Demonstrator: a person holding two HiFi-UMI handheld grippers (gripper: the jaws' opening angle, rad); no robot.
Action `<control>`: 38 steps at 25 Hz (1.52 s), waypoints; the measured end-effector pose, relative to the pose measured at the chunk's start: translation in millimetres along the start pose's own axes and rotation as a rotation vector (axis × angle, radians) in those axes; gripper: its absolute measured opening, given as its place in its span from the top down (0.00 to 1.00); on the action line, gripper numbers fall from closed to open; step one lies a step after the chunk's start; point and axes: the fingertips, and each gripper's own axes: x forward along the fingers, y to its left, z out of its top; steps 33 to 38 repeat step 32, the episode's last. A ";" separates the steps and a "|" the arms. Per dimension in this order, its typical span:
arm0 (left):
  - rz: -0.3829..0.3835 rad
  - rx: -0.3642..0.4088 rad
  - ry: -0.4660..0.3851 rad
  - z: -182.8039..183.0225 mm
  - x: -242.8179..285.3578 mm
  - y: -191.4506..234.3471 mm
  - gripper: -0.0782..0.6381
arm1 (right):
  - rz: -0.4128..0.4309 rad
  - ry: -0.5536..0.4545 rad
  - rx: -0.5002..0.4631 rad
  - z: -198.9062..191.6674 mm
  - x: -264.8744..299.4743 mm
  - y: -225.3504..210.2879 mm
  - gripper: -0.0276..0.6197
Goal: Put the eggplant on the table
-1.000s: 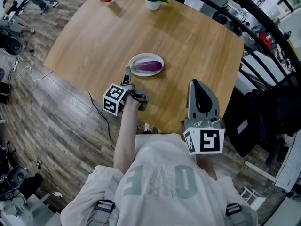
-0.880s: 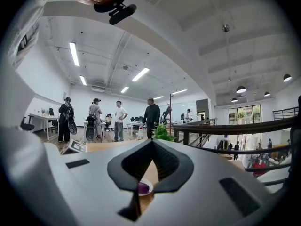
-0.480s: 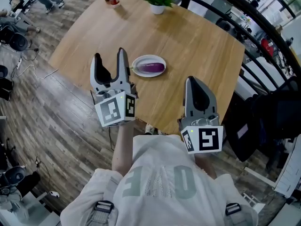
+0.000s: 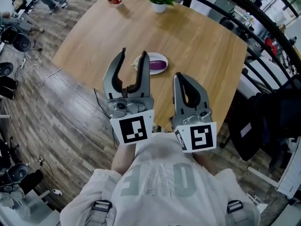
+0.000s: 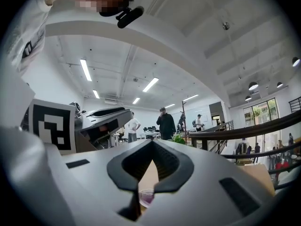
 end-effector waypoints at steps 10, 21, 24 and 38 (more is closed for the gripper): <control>-0.099 0.019 -0.020 15.5 -6.5 -24.3 0.88 | -0.012 0.012 -0.033 -1.4 -2.4 -0.7 0.93; -0.050 -0.006 -0.044 31.2 -8.4 -14.4 0.88 | -0.010 -0.002 -0.061 1.9 -7.0 -2.9 0.93; -0.052 0.011 -0.050 34.3 -9.3 -14.6 0.88 | -0.005 0.005 -0.060 -0.2 -7.8 -2.3 0.93; -0.011 -0.022 -0.035 38.2 -17.7 -4.0 0.88 | 0.009 -0.014 -0.068 6.1 -12.9 4.4 0.93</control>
